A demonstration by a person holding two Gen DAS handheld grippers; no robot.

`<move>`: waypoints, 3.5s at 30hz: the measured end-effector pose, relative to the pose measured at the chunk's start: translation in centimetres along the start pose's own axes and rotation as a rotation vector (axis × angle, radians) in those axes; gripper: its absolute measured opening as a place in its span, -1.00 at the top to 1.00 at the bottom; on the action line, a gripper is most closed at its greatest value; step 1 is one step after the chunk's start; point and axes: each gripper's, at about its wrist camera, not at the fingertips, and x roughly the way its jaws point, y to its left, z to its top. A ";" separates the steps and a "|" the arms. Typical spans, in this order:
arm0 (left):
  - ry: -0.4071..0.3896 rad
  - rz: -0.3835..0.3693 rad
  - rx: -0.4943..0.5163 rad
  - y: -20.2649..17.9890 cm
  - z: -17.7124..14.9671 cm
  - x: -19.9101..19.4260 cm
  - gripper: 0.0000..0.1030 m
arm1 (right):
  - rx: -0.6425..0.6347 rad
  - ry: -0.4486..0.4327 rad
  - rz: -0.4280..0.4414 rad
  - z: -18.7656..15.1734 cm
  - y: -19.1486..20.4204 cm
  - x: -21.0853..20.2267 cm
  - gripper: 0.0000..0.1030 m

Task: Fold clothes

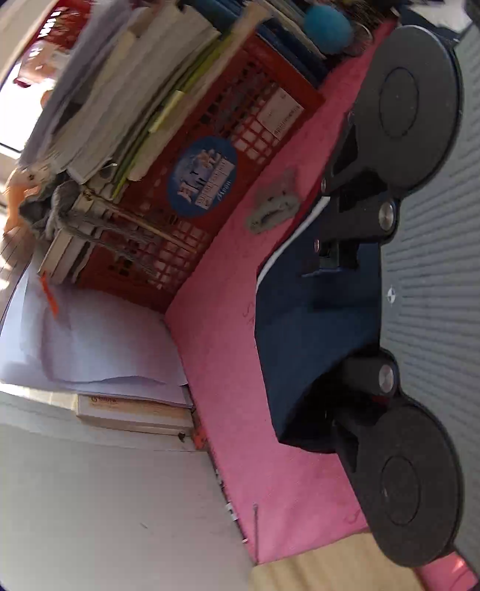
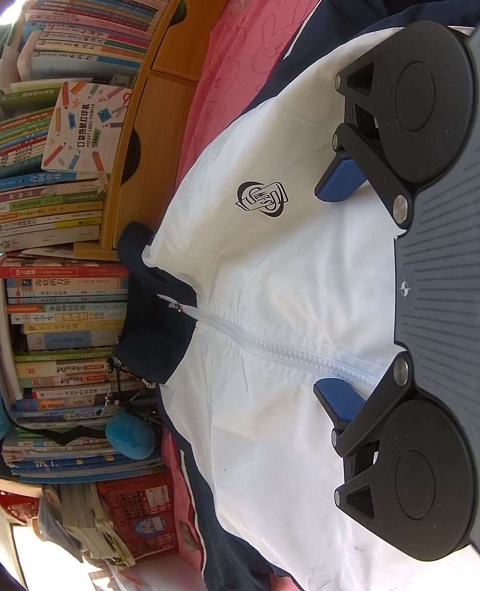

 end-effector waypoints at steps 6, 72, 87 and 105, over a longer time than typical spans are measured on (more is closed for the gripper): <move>-0.049 -0.012 -0.124 -1.0 1.7 -0.5 1.00 | 0.001 0.000 0.000 0.0 0.0 0.0 -1.00; 0.143 -0.048 0.335 -4.9 -13.6 -10.3 0.32 | 0.005 0.002 0.003 0.1 0.0 -0.1 -1.00; -0.448 0.376 0.594 -7.7 3.2 -6.6 0.48 | 0.004 0.003 0.003 0.2 0.0 -0.1 -1.00; -0.278 0.193 0.687 -10.5 -11.0 -12.9 -0.62 | 0.004 0.006 0.004 0.1 0.0 -0.2 -1.00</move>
